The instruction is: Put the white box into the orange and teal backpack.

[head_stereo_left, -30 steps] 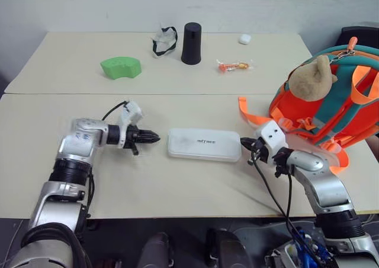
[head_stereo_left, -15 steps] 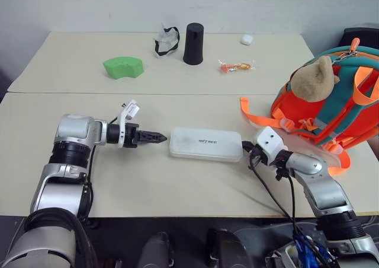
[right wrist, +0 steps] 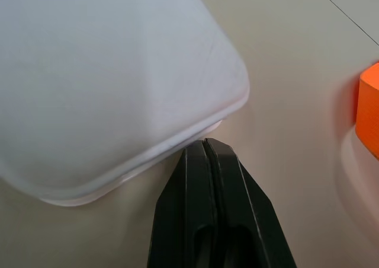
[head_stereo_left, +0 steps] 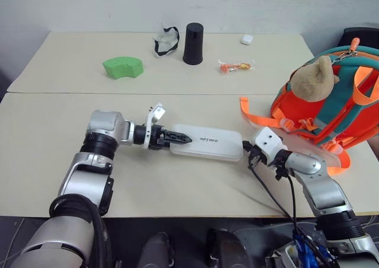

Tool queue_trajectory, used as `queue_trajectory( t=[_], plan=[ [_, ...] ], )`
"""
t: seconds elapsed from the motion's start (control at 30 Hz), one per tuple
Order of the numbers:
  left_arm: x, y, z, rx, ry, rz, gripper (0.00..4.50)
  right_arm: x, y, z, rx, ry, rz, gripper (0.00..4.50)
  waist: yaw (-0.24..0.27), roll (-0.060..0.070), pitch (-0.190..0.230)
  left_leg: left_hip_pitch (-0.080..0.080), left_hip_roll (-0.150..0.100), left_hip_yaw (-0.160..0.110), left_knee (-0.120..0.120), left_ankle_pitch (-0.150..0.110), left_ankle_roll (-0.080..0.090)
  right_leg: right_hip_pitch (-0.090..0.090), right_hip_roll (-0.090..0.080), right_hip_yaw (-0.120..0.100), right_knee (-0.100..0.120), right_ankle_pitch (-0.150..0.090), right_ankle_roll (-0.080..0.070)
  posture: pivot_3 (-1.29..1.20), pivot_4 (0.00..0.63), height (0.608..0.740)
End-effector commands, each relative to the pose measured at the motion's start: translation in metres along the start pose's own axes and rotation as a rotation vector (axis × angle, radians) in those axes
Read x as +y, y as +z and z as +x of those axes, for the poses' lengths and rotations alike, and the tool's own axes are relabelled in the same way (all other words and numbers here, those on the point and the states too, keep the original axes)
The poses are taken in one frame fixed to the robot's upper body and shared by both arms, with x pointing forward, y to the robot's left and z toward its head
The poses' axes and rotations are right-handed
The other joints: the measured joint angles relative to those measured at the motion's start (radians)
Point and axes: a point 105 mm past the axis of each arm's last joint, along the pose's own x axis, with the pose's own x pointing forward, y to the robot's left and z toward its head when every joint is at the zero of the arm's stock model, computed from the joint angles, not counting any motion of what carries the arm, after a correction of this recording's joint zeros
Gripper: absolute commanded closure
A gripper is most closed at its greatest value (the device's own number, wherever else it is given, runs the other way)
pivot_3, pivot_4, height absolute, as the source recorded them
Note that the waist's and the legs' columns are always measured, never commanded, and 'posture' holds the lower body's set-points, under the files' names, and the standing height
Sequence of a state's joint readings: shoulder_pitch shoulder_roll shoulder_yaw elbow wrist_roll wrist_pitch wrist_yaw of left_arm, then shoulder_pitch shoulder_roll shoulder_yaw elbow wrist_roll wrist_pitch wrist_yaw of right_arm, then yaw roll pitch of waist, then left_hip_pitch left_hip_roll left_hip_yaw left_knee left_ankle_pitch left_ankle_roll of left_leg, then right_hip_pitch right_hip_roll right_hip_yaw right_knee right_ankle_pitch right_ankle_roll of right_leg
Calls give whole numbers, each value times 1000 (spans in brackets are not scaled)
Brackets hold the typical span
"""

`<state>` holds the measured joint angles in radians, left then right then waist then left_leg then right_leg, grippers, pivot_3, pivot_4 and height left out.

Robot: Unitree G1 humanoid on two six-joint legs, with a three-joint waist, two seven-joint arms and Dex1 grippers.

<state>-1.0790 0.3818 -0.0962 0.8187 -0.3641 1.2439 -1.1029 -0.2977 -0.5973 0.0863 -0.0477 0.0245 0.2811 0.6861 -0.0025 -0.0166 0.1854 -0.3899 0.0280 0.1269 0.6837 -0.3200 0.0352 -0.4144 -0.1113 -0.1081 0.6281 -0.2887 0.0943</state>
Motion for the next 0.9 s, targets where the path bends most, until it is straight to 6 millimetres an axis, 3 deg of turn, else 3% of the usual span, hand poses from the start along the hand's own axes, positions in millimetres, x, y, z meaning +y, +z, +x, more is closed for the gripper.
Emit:
queue_trajectory(
  t=[0.03, 0.2, 0.3, 0.53, 0.63, 0.73, 0.9],
  plan=[
    [-14, 17, 2, -16, -33, 57, 486, 8, 5, -1, -24, 29, -26, 4500, 0, 0, 0, 0, 0, 0, 0, 0, 0, 0, 0, 0, 0, 0, 0, 0, 150, 740],
    [-16, 18, 5, 37, -28, 94, 486, 12, 0, -2, -12, 34, -41, 4500, -1, 0, 0, 0, 0, 0, 0, 0, 0, 0, 1, 0, 0, 0, 0, 0, 150, 740],
    [-15, 18, 4, 55, -23, 111, 1056, 13, 0, -3, -12, 29, -42, 4500, -2, 0, 0, 0, 0, 0, 0, 0, 0, 0, 1, 0, 0, 0, 0, 0, 150, 740],
    [-21, 15, 1, 86, -94, 150, 3062, 19, 2, -7, -35, 28, -22, 4500, -2, 0, 0, 0, 0, 0, 0, 0, -1, 0, 1, 0, 0, 0, 0, 0, 150, 740],
    [-25, 16, -6, 59, -139, 176, 3224, 23, 9, -17, -80, 30, 55, 4500, -2, 0, 0, 0, 1, 0, 0, 0, -1, 0, 1, 0, 0, 0, 0, 0, 150, 740],
    [-38, 20, -21, -4, -229, 194, 3224, 17, 13, -35, -114, -14, 154, 4500, -3, 0, 0, 0, 1, 0, 0, 0, -1, 0, 1, 1, 0, 0, 0, 0, 150, 740],
    [-83, 9, -62, -74, -406, 342, 3224, 3, 18, -98, -144, -116, 316, 4500, 0, 1, 1, -2, 1, -3, 0, 0, -1, -1, -3, 6, 0, 0, -1, 0, 150, 740]
  ],
)
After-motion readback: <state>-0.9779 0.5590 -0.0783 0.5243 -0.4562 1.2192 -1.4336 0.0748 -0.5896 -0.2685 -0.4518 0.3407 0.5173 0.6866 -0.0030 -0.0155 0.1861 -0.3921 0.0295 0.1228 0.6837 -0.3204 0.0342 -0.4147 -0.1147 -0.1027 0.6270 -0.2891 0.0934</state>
